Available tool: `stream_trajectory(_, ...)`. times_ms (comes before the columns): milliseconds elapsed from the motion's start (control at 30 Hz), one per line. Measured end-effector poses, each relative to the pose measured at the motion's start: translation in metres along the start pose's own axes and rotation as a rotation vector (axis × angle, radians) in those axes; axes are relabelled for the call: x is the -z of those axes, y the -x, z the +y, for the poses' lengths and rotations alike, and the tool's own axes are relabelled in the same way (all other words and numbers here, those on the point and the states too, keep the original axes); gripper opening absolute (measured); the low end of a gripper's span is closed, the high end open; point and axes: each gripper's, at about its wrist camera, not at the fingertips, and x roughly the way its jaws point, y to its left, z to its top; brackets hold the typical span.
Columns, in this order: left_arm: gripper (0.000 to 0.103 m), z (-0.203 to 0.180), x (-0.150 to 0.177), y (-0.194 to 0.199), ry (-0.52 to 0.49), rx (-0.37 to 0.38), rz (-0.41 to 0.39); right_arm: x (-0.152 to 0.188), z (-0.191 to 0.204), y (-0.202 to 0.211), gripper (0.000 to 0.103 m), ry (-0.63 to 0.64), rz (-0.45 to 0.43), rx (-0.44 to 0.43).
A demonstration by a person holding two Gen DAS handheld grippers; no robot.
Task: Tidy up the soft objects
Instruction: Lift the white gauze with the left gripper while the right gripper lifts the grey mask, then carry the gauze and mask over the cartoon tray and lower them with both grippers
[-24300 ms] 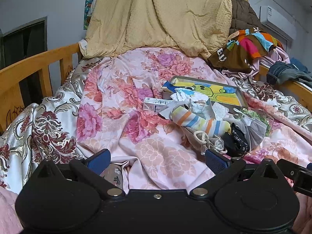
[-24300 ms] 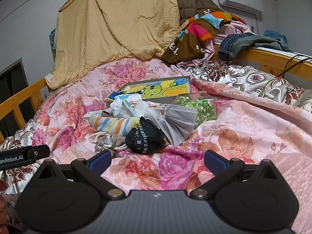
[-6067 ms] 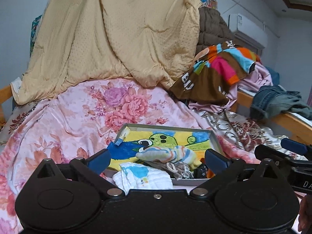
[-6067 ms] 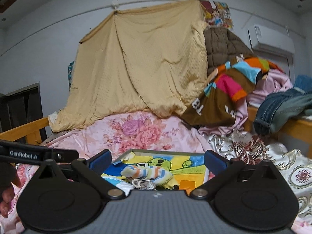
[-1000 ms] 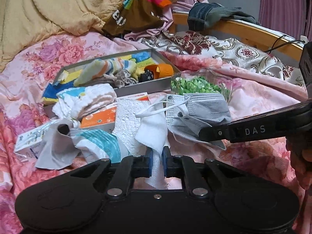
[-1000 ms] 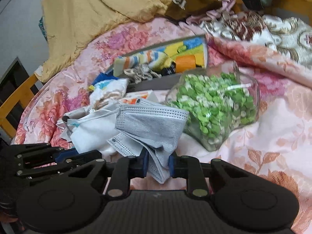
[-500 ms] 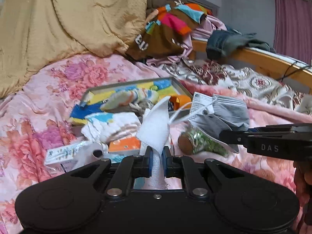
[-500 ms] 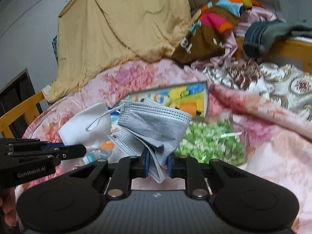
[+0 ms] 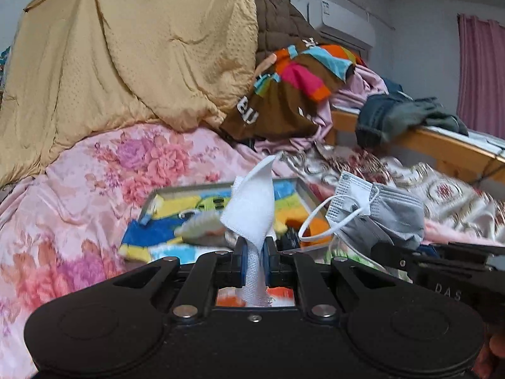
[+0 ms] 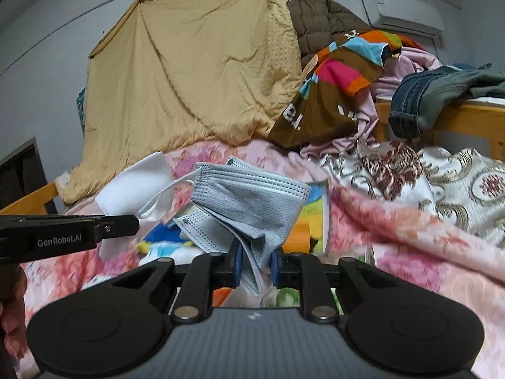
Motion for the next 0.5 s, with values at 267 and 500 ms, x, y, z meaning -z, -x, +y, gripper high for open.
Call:
stream_trajectory(267,0.011,0.01,-0.023,-0.048,0.014,-0.02,-0.022,-0.029,-0.007,-0.063,0.02,-0.013,-0.042,-0.011)
stream_trajectory(500,0.011,0.025,-0.039,-0.104,0.026,-0.047,-0.021,-0.047,-0.016,-0.115,0.02,-0.048,-0.019,-0.027)
